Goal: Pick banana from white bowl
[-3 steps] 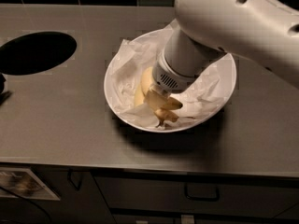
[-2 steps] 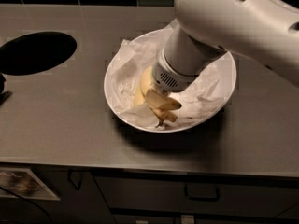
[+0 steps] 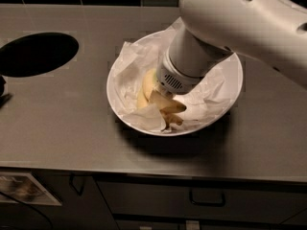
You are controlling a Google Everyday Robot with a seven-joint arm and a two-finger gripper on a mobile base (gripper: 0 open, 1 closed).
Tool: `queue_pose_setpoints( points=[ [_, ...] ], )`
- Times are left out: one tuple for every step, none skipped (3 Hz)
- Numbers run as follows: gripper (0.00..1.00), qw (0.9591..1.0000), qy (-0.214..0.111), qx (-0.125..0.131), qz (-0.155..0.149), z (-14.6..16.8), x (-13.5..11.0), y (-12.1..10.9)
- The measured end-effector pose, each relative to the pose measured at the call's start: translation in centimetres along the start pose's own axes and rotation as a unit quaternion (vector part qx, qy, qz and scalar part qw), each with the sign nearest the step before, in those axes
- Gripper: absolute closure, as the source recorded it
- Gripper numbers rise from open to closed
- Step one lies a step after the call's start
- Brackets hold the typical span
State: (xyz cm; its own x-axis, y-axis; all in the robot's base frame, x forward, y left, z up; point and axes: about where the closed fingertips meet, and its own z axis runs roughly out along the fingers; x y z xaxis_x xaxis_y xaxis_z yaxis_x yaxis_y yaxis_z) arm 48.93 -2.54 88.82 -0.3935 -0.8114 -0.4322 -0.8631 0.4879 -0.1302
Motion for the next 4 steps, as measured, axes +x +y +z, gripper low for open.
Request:
queue_pose_setpoints(
  points=[
    [1.0, 1.0, 0.0, 0.0, 0.0, 0.0, 0.0, 0.0],
    [1.0, 0.9998, -0.016, 0.004, -0.008, -0.8, 0.1, -0.1],
    [1.0, 0.9981, -0.055, 0.015, -0.021, -3.3, 0.5, -0.3],
    [1.0, 0.994, -0.096, 0.032, -0.041, -6.5, 0.5, -0.1]
  ],
)
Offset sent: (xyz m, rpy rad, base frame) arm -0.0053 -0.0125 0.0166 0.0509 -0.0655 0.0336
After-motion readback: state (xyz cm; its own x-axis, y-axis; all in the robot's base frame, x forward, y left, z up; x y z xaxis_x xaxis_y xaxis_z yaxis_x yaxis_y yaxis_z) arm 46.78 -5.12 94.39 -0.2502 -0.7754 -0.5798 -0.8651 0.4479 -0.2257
